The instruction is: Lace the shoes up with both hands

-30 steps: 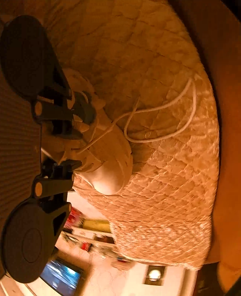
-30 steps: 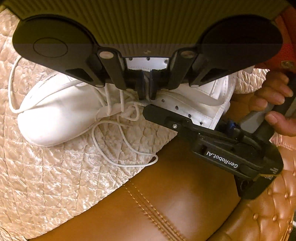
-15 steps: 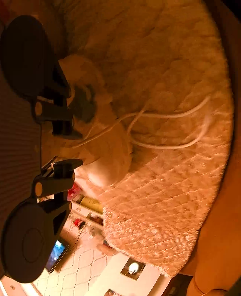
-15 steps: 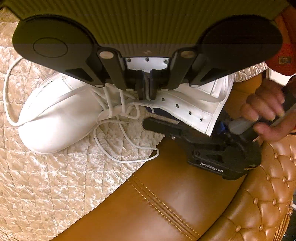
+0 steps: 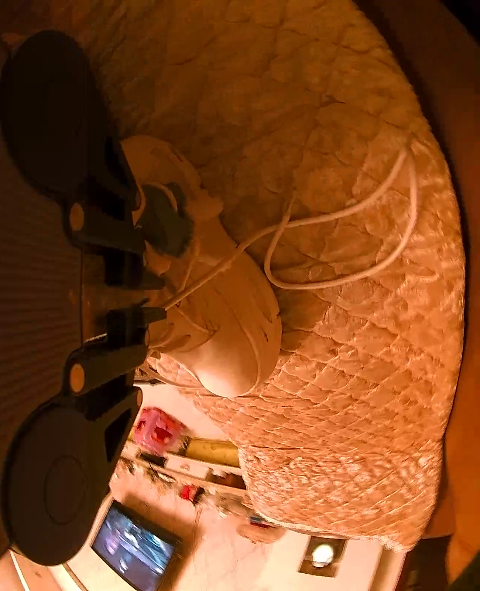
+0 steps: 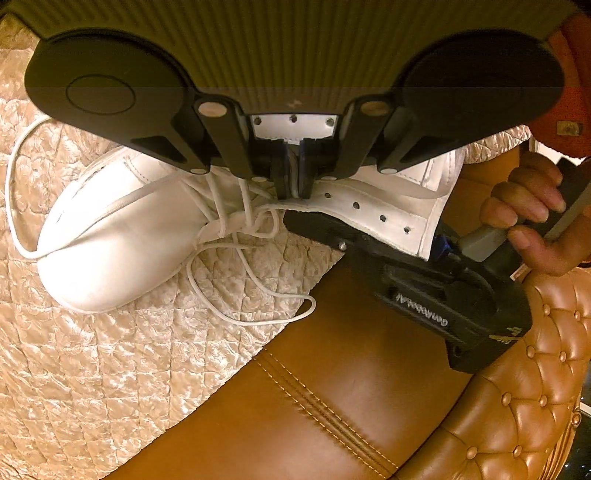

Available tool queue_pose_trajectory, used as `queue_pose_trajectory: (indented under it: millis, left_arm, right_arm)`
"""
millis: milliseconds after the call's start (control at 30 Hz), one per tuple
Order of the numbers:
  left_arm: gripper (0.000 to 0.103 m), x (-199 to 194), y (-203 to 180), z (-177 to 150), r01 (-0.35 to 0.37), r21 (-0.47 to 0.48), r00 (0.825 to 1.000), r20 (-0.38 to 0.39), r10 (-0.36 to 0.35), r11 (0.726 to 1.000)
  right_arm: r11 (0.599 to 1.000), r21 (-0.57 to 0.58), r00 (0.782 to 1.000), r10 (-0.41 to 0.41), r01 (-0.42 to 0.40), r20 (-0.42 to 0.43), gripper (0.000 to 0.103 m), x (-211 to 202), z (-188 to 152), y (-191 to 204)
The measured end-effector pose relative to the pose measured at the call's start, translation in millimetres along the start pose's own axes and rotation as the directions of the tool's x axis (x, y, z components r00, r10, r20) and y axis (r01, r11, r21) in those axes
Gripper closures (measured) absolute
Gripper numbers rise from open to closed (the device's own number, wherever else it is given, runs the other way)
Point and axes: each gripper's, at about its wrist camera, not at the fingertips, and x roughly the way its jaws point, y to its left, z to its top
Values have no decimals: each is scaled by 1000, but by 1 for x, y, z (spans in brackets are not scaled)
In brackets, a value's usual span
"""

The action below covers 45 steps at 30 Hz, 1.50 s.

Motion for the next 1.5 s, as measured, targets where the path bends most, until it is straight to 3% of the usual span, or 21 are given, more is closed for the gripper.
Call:
queue_pose_trajectory:
  millis: [67,100,133,200,300,367,433,567,767,900,967,1000,1067,1167,1300,1400,1500]
  left_arm:
    - [100,-3,-10,-2,-27,72,999,28,25,997]
    - [101,-5,-24,-7,-69,170,996,63,59,983]
    - [103,-7,-42,-13,-129,298,989,114,98,946]
    - [103,-6,-66,-25,-209,444,973,181,141,871]
    - [103,-8,-80,-36,-296,538,947,277,166,789]
    - [103,-14,-90,-42,-337,587,927,345,149,737]
    - [103,-23,-101,-46,-359,619,910,400,113,699]
    - [103,-31,-108,-38,-325,603,917,388,88,728]
    - [103,-39,-84,-31,-278,489,930,353,104,827]
    - [101,-48,-69,-40,-234,469,950,298,97,851]
    - [98,-53,-67,-45,-190,483,958,282,53,855]
    - [96,-54,-68,-47,-182,500,960,278,42,847]
    - [96,-54,-70,-51,-186,534,962,270,42,825]
    - [96,-46,-66,-48,-161,529,972,229,42,833]
    - [95,-32,-63,-48,-145,558,985,159,66,817]
    - [96,-23,-72,-59,-152,647,987,138,81,747]
    - [95,-18,-84,-66,-184,719,983,148,111,670]
  right_arm:
    - [1000,8,1000,3,-3,3,95,-1,-1,-1]
    - [1000,17,1000,7,-7,8,95,-2,-1,-2]
    - [1000,28,1000,11,-11,15,95,-3,-2,-4]
    - [999,51,999,13,-15,33,94,-6,-2,-6]
    - [998,66,997,18,-23,75,87,-19,-3,-11]
    - [997,72,994,23,-31,107,68,-29,-5,-16]
    - [996,77,989,29,-41,146,64,-39,-11,-23]
    - [999,48,984,13,-22,179,64,-39,-8,-26]
    - [1000,-18,993,23,-21,118,64,-16,18,-22]
    - [997,9,995,79,-78,-57,65,3,39,-34]
    - [995,7,985,101,-101,-138,72,9,45,-34]
    - [994,4,978,108,-109,-177,76,11,47,-34]
    - [995,-69,969,51,-70,-242,95,13,45,-23]
    - [993,-111,961,-1,-30,-276,97,10,37,-14]
    - [999,-37,980,-26,19,-199,100,-4,22,-21]
    - [989,148,997,34,-22,-75,100,-16,8,-38]
    - [894,407,982,154,-186,109,100,-22,-14,-74]
